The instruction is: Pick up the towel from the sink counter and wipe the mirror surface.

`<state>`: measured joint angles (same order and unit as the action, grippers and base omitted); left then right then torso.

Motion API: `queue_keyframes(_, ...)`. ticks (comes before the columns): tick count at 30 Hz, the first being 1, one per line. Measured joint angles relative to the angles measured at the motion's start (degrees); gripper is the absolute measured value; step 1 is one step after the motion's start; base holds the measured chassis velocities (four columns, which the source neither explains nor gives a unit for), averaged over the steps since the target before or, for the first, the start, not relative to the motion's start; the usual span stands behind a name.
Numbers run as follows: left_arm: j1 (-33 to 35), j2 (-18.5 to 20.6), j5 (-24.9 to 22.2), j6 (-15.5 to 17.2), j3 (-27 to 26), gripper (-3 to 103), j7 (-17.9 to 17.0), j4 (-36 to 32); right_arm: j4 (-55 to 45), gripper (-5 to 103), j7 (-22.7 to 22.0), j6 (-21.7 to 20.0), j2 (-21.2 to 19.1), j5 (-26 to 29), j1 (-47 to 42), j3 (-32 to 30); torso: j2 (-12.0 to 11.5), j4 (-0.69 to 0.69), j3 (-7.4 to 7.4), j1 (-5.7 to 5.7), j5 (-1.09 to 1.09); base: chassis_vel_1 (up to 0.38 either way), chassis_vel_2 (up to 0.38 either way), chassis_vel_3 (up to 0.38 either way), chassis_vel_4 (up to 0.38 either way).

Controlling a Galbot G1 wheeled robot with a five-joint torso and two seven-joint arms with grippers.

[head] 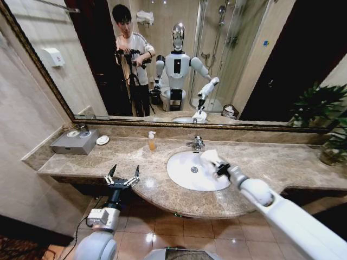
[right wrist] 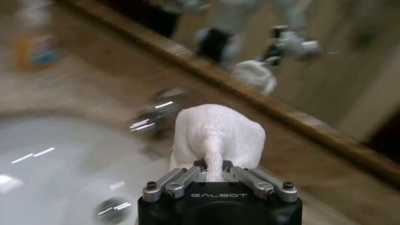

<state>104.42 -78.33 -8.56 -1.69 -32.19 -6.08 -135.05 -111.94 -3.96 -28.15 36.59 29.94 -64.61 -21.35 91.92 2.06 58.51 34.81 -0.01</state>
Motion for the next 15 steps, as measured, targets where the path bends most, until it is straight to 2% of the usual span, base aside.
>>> queue_keyframes(2,0.00,0.00,0.00,0.00,0.00,100,0.00,0.00,1.19,9,0.64,-1.98,-0.40,2.36,-1.32,-7.18,0.00,0.00,0.00,0.00,0.00,0.000,0.000,0.000,0.000)
queue_keyframes(4,0.00,0.00,0.00,0.00,0.00,100,0.01,0.00,2.00,9,1.02,-2.62,-0.65,3.08,-1.63,-8.75,0.00,-0.01,0.00,0.00,0.00,0.000,0.000,0.000,0.000)
queue_keyframes(6,0.00,0.00,0.00,0.00,0.00,100,0.00,0.00,7.16,9,3.78,-4.03,-1.73,4.38,-2.26,-12.96,0.00,-0.01,0.00,0.00,0.01,0.000,0.000,0.000,0.000)
queue_keyframes(11,0.00,0.00,0.00,0.00,0.00,100,0.00,0.00,14.39,9,6.59,-2.23,-1.44,3.71,-0.92,-12.97,0.00,-0.03,0.00,0.00,0.02,0.000,0.000,0.000,0.000)
queue_keyframes(15,0.00,0.00,0.00,0.00,0.00,100,0.01,0.00,20.62,9,8.52,-0.36,0.21,2.26,2.79,-8.97,0.00,0.02,0.01,0.01,0.01,0.000,0.000,0.000,0.000)
